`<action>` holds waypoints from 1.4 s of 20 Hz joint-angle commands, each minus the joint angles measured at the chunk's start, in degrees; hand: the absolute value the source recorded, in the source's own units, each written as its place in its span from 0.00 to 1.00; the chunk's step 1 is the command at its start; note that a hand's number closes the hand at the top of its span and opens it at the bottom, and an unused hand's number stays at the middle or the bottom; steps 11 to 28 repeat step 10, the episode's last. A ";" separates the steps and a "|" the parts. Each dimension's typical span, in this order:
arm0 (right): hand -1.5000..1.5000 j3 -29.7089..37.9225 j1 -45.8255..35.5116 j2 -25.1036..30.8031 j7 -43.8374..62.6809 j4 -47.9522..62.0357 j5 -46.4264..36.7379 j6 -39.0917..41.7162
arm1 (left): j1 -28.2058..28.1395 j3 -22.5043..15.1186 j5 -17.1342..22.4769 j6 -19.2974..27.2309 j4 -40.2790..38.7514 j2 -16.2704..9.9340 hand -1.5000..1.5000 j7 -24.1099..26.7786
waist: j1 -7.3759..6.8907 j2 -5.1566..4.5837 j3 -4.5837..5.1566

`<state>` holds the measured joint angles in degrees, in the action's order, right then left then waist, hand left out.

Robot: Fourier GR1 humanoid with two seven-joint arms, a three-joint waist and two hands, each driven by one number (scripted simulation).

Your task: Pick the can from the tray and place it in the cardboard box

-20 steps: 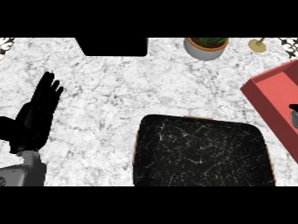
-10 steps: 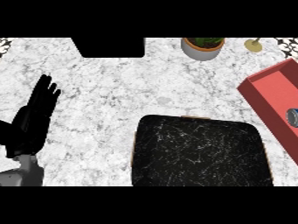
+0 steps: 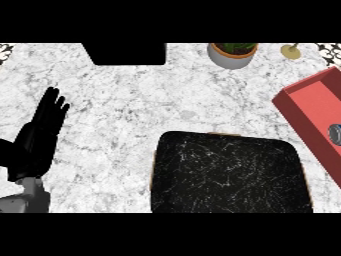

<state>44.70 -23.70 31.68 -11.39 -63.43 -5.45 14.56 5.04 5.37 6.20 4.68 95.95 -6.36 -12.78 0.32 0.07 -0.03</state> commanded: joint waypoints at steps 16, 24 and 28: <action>0.00 4.74 7.06 9.05 -14.73 15.77 7.86 4.19 | -1.57 -4.49 -4.02 2.60 0.70 4.24 0.50 1.56 | -0.35 -0.10 0.00; 0.00 4.74 7.06 9.05 -14.73 15.77 7.86 4.19 | -1.57 -4.49 -4.02 2.60 0.70 4.24 0.50 1.56 | -0.35 -0.10 0.00; 0.00 4.74 7.06 9.05 -14.73 15.77 7.86 4.19 | -1.57 -4.49 -4.02 2.60 0.70 4.24 0.50 1.56 | -0.35 -0.10 0.00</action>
